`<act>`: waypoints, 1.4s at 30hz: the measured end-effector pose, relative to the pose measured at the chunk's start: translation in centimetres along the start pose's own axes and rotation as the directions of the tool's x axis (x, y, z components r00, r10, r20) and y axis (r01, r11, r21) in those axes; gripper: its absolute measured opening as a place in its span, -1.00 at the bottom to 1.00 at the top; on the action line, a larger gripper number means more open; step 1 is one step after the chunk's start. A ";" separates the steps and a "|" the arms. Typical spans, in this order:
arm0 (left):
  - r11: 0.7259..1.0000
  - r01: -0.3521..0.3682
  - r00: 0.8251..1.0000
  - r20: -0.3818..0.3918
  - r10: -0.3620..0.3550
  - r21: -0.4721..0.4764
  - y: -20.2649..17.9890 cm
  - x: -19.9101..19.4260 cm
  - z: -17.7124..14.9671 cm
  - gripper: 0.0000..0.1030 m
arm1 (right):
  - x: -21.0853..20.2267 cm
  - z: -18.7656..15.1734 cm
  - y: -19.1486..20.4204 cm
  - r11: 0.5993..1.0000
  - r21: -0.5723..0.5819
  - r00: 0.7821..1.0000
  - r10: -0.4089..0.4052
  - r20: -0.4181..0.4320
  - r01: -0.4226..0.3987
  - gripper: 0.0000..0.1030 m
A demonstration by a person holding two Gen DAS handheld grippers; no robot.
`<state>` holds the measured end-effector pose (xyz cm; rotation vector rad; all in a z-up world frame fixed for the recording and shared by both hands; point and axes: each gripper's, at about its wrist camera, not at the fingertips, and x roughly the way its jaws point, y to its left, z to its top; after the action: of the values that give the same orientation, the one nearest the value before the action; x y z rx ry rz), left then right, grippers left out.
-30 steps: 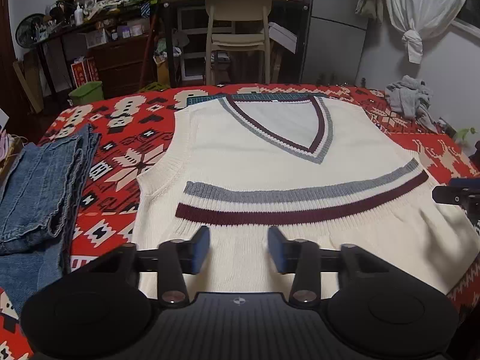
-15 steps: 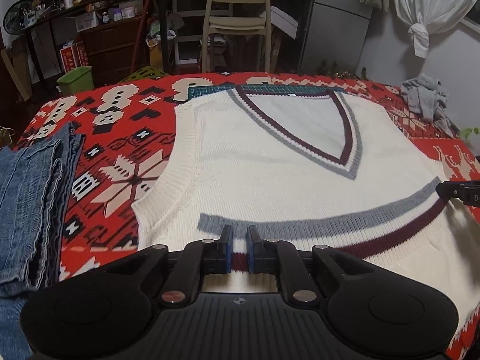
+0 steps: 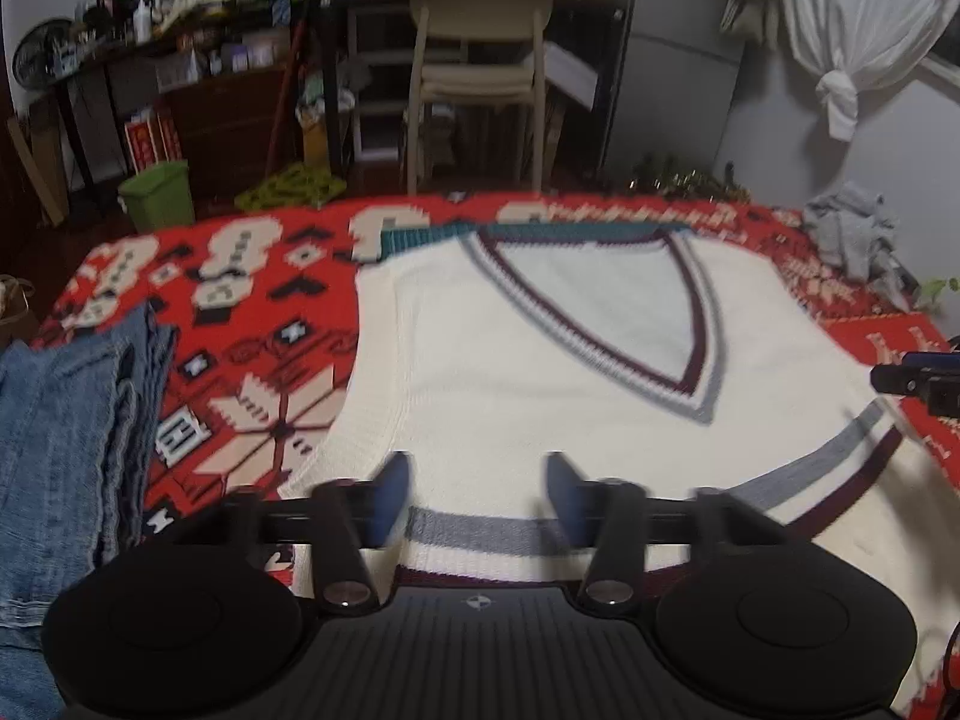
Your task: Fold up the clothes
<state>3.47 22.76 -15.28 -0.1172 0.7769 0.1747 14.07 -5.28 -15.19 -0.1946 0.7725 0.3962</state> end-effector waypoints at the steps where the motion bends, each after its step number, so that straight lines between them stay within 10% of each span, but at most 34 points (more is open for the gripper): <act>1: 1.000 0.000 1.000 0.014 0.000 0.015 -0.5 -0.8 -0.2 0.31 | -0.4 0.2 0.1 1.000 -0.003 1.000 0.000 0.009 0.000 0.23; 5: 0.998 0.007 0.999 0.037 -0.010 0.070 -2.6 -3.2 -1.4 0.65 | -3.2 -0.5 1.4 0.999 -0.046 0.998 0.006 0.069 -0.003 0.99; 20: 0.995 -0.012 0.999 -0.033 0.015 0.104 -5.2 -1.8 -8.5 1.00 | -2.8 -8.8 3.8 0.998 -0.058 0.999 0.022 -0.032 -0.024 0.99; 42: 0.997 -0.010 0.997 0.078 0.004 0.079 -4.9 -1.7 -9.7 1.00 | -2.9 -11.2 2.7 0.998 -0.001 0.991 0.064 0.117 -0.064 0.99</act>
<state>-3.40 16.09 -20.71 -0.0317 0.7053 0.1541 3.93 -7.11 -21.11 -0.1425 0.6650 0.4632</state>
